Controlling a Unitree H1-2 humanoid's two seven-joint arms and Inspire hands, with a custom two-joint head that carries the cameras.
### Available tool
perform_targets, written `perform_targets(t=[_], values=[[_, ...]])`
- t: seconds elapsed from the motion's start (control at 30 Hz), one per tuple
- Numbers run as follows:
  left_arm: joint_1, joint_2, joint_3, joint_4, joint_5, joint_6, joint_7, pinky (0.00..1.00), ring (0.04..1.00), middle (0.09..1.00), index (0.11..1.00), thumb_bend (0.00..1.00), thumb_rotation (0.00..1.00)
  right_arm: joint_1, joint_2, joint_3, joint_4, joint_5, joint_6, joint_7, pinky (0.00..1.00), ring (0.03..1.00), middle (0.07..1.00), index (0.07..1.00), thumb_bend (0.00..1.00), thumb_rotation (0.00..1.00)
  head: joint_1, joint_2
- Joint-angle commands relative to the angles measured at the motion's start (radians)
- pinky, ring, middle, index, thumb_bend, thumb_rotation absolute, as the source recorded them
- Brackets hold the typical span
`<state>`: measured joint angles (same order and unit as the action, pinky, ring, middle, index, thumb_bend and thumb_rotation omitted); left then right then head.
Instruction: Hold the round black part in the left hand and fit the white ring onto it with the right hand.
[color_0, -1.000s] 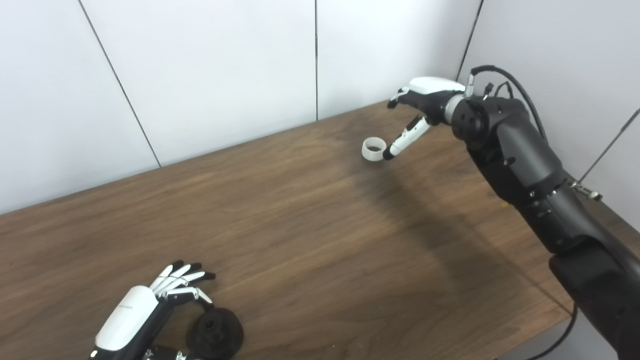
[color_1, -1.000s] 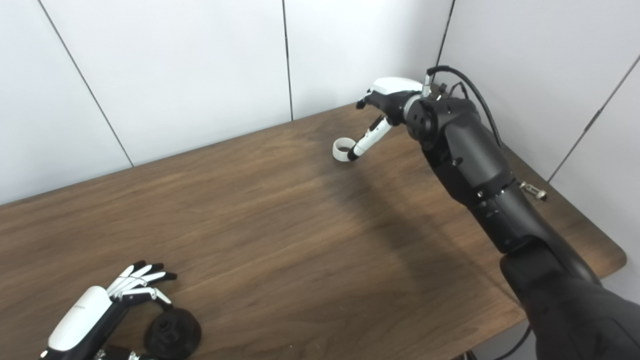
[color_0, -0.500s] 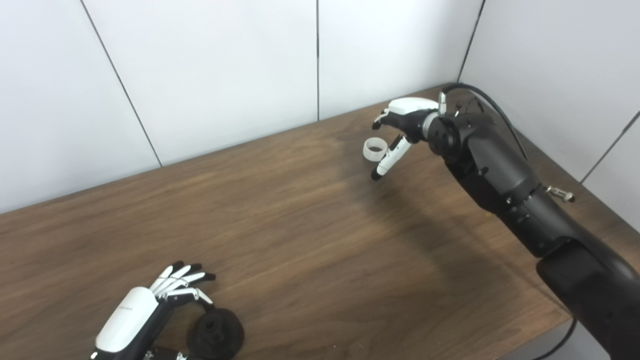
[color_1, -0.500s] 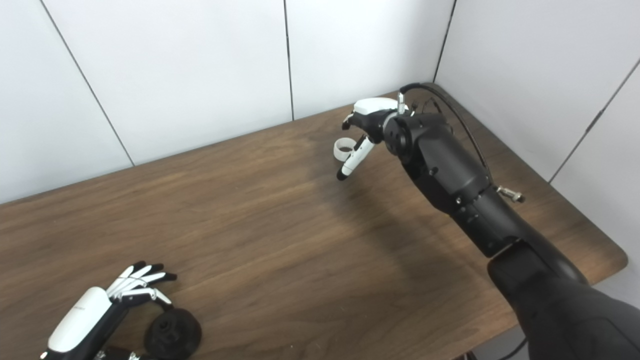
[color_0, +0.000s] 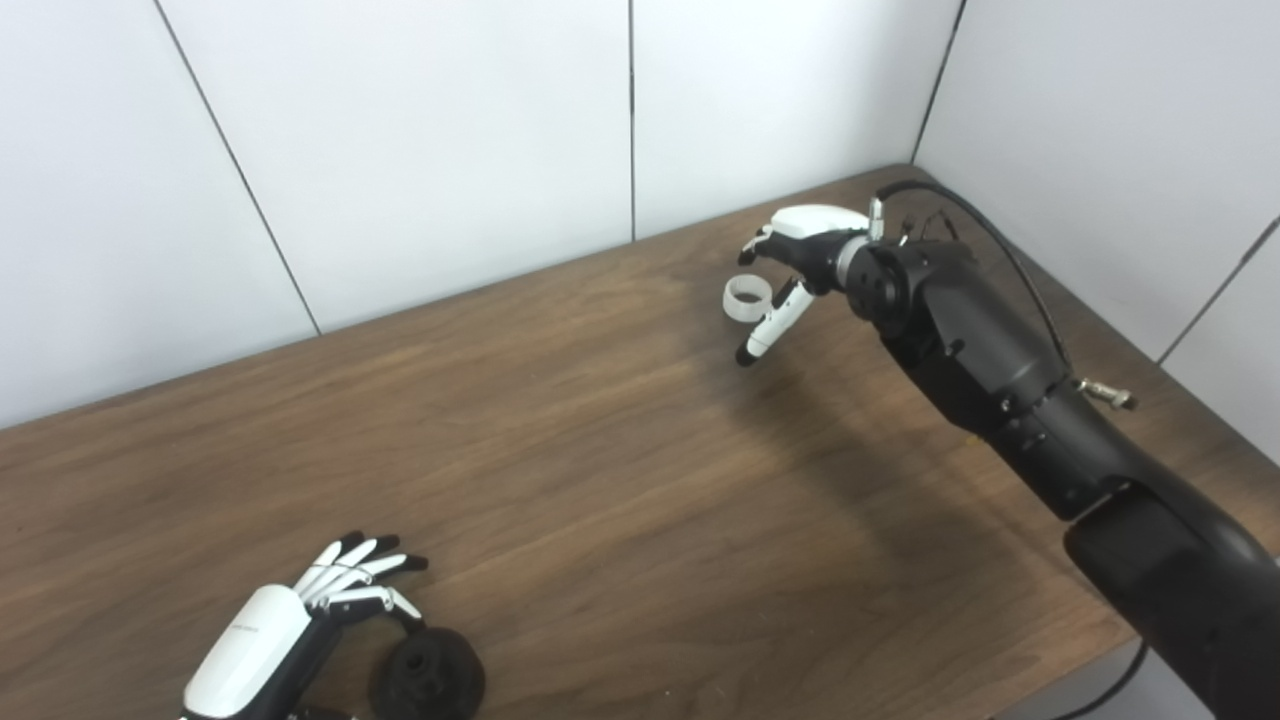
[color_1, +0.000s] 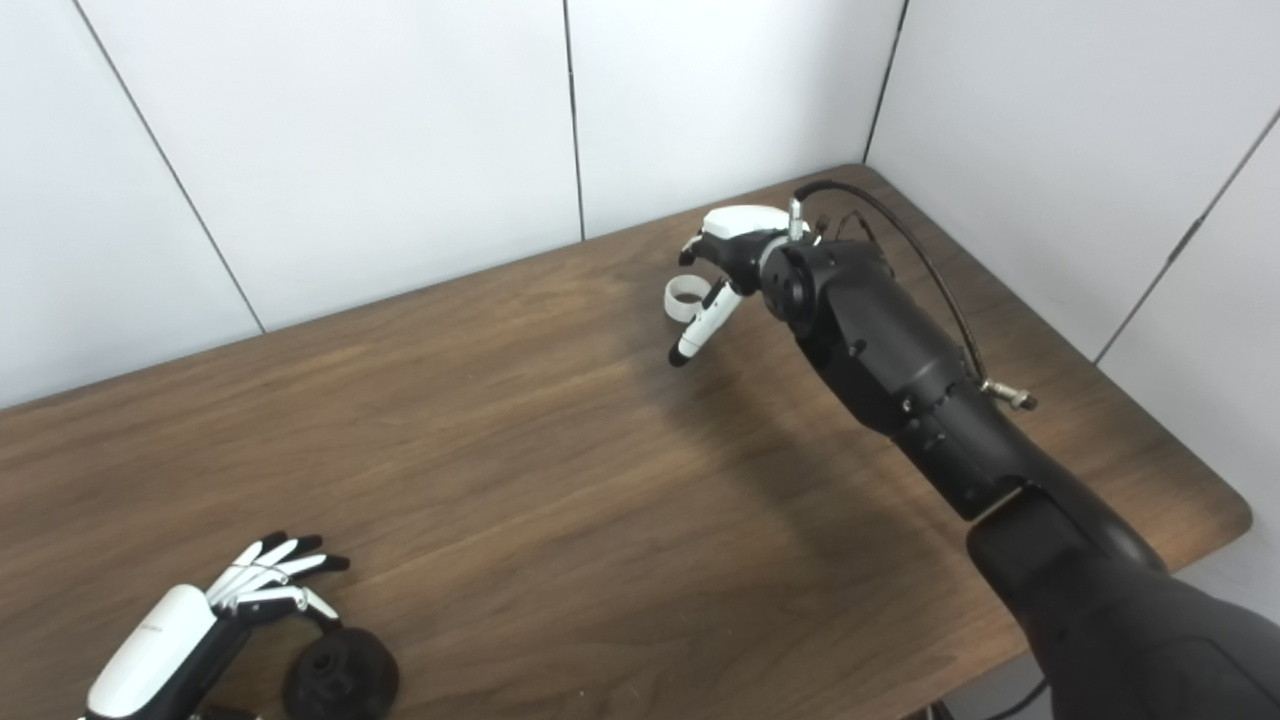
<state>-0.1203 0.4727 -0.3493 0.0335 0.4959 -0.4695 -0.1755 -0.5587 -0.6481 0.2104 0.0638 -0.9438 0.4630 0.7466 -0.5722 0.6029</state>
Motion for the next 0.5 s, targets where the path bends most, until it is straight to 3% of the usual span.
perform_targets(t=[0.0,0.47], values=[[0.018,0.034,-0.007,-0.008,0.021,0.003,-0.037,1.00,0.934,0.849,0.476,0.52,0.05,-0.065,-0.028,-0.021,-0.015,-0.003,0.005,-0.024,0.94,1.000,1.000,0.900,0.98,0.48,0.006,-0.002],[0.034,0.042,-0.008,-0.025,0.026,0.002,-0.038,1.00,0.931,0.847,0.476,0.52,0.05,-0.121,-0.051,-0.018,0.025,-0.006,0.002,-0.061,0.90,1.000,1.000,0.916,0.97,0.50,0.019,-0.014]])
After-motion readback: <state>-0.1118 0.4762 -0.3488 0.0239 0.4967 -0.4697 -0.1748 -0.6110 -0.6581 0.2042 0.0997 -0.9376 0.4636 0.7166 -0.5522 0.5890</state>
